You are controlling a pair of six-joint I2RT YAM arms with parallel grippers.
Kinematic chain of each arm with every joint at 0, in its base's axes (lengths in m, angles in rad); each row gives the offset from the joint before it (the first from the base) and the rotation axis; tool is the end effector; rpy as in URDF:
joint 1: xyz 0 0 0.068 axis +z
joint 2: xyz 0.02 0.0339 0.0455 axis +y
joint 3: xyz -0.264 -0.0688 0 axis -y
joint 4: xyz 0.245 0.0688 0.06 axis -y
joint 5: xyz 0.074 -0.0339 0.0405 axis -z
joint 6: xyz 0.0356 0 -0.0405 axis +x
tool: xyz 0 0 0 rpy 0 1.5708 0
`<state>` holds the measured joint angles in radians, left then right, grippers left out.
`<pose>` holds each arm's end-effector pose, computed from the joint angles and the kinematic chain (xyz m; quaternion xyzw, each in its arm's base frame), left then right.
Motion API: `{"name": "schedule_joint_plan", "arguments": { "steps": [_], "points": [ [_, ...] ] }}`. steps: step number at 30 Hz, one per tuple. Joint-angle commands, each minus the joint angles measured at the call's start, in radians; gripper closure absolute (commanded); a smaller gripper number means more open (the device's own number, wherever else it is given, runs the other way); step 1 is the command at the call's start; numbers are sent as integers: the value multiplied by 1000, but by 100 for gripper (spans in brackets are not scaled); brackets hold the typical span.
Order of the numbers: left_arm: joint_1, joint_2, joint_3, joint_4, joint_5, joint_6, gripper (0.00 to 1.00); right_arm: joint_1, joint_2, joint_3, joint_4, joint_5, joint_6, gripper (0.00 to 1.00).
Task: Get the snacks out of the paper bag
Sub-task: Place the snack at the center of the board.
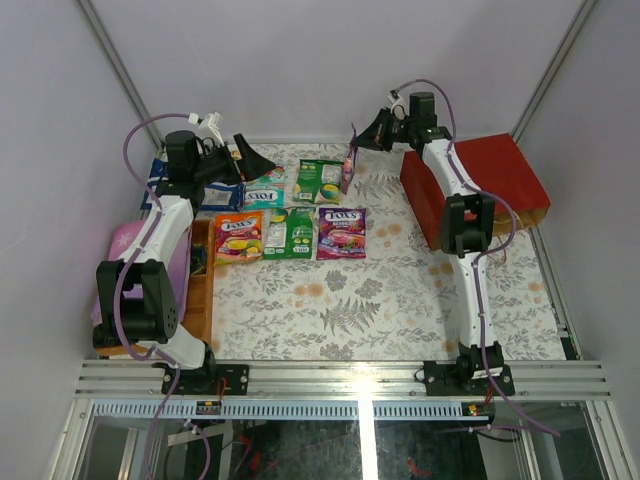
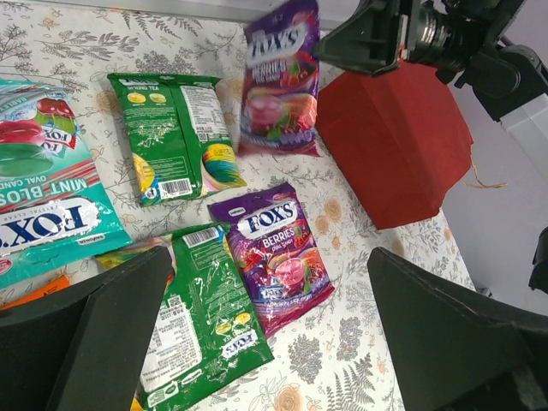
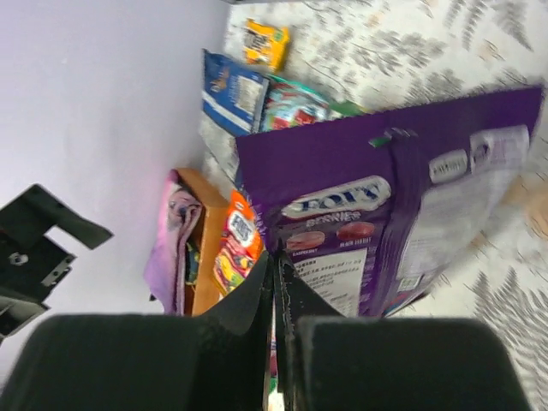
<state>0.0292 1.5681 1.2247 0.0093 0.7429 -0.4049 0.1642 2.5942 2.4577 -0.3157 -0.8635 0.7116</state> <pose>0.3654 -0.0134 0.3186 0.0420 0.7868 -0.3914 0.4754 0.5714 0.1221 0.2346 -0.0057 0.8012 0.5256 0.2860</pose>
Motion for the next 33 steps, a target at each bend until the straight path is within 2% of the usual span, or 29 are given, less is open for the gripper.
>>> {"name": "schedule_joint_plan", "arguments": {
  "steps": [1,8,15,24,29,33],
  "points": [
    [11,-3,24,-2,-14,26,0,19,10,73,257,-158,150,100],
    [9,-2,25,-7,-18,29,0,-46,-8,-100,237,-179,109,100],
    [11,7,28,-8,-15,27,0,-99,-33,-126,-61,-76,-141,100],
    [11,7,29,-11,-16,31,0,-159,-84,-105,-245,45,-300,98],
    [11,12,32,-10,-12,28,0,-141,-112,-94,-303,132,-349,49],
    [10,9,30,-11,-13,29,0,-71,-182,-77,-386,393,-420,32]
  ]
}}
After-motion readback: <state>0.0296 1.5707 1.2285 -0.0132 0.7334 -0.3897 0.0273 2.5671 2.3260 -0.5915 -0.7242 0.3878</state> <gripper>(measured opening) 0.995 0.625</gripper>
